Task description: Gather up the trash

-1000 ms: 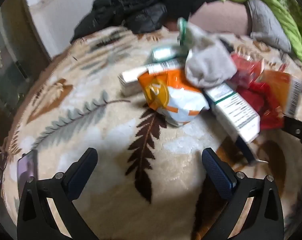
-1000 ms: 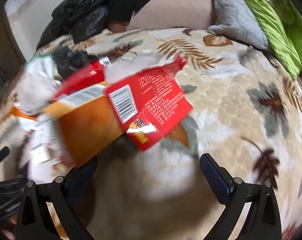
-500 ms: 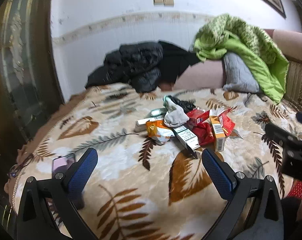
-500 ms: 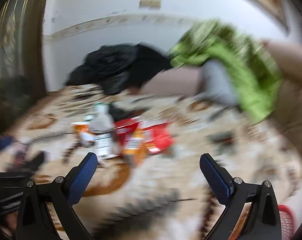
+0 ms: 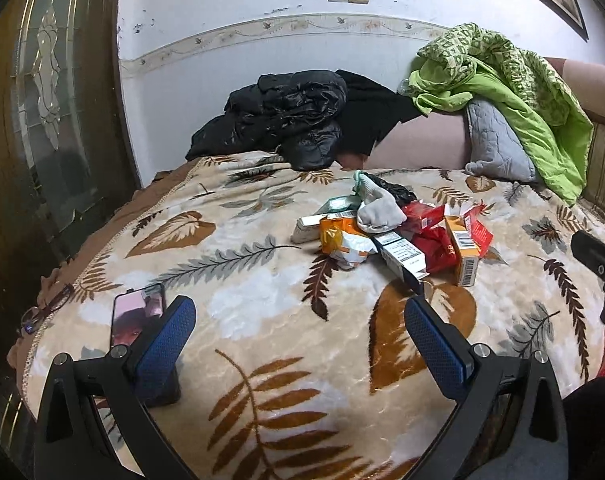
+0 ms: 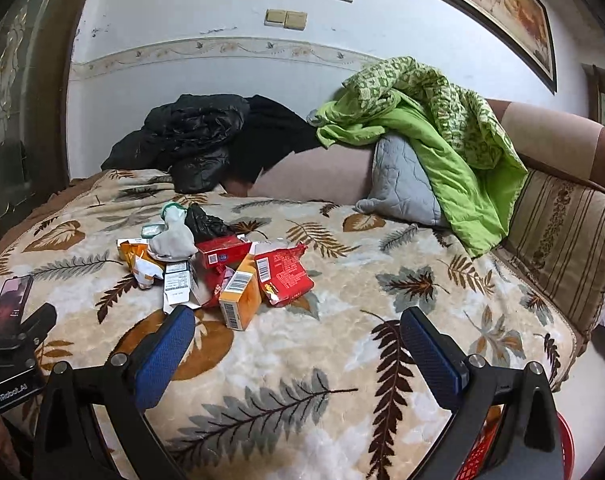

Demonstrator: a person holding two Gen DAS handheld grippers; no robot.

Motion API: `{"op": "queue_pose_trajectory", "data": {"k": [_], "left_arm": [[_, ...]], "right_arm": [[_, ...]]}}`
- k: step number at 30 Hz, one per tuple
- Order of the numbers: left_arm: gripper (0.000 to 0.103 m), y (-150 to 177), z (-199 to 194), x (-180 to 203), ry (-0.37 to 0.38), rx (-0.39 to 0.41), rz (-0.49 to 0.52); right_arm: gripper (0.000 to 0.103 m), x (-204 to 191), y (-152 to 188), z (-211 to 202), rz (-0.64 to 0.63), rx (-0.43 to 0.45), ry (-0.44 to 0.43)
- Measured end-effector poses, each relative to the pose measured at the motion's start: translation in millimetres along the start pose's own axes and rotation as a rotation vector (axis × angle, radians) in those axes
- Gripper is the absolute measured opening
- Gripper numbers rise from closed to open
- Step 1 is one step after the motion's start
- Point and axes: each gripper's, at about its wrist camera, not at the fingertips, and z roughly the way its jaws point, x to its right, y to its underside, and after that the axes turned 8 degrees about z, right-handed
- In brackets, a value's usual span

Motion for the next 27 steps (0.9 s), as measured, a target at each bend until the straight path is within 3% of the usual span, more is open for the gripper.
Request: {"op": "queue_pose_trajectory", "data": {"k": [5, 18, 27], "left_arm": [[0.103, -1, -1, 3, 0.026, 0.012, 0.014], [0.103, 0, 4, 5, 0.036, -0.005, 0.026], [0.103, 1, 5, 5, 0.034, -0.007, 0.029]], "right_arm": [[0.103, -8, -2, -2, -0.039, -0.005, -0.016], [0.103, 16, -5, 21, 0.103, -0.136, -0.089], [0.103, 18, -5, 23, 0.117, -0.149, -0.089]]}}
